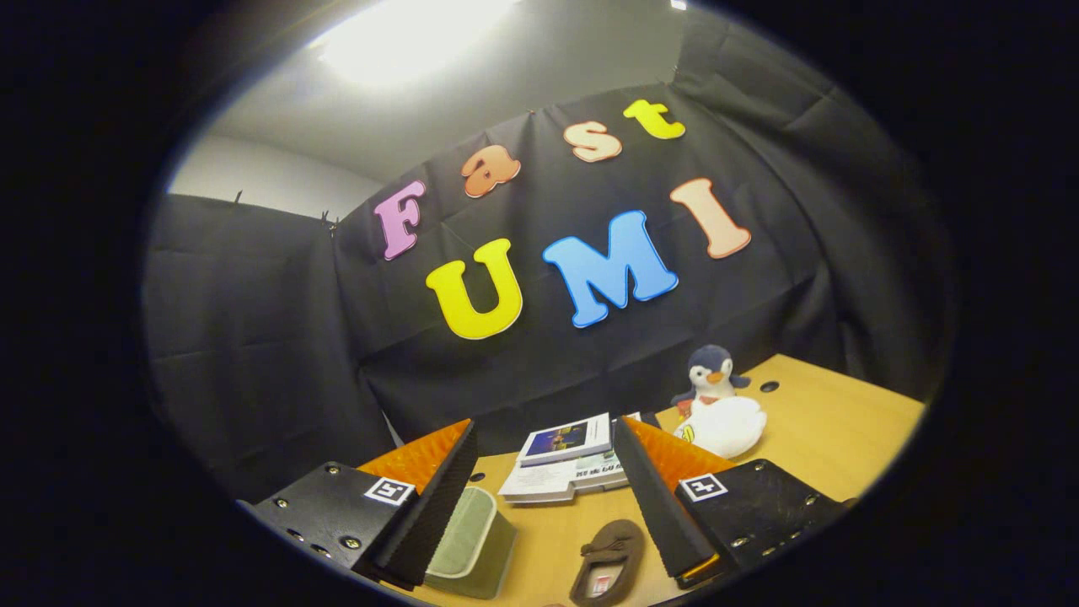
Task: Open the storage box then place both shoes into the box .Put the left shoe in first, then the right shoe, with the right side of both shoes facing outward in a uniform manner.
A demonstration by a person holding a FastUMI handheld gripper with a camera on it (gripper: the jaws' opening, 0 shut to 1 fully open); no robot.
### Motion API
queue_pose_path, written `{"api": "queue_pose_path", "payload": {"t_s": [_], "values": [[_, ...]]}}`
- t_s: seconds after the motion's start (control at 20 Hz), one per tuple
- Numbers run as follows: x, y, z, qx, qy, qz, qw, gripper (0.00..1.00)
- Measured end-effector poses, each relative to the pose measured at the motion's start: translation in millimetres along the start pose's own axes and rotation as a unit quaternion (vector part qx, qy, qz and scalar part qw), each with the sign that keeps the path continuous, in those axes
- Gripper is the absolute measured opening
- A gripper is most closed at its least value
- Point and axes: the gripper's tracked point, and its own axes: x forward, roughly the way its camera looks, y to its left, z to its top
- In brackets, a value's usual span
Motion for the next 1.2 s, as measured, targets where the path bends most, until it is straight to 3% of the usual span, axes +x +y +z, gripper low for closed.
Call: {"api": "queue_pose_path", "payload": {"t_s": [0.2,0.7,1.0,1.2], "values": [[4,3,-37,0.072,0.039,0.003,0.997,0.98],[10,33,-134,0.165,0.139,0.028,0.976,0.98],[14,48,-180,0.239,0.186,0.039,0.952,0.98],[11,67,-214,0.306,0.227,0.061,0.922,0.98]]}}
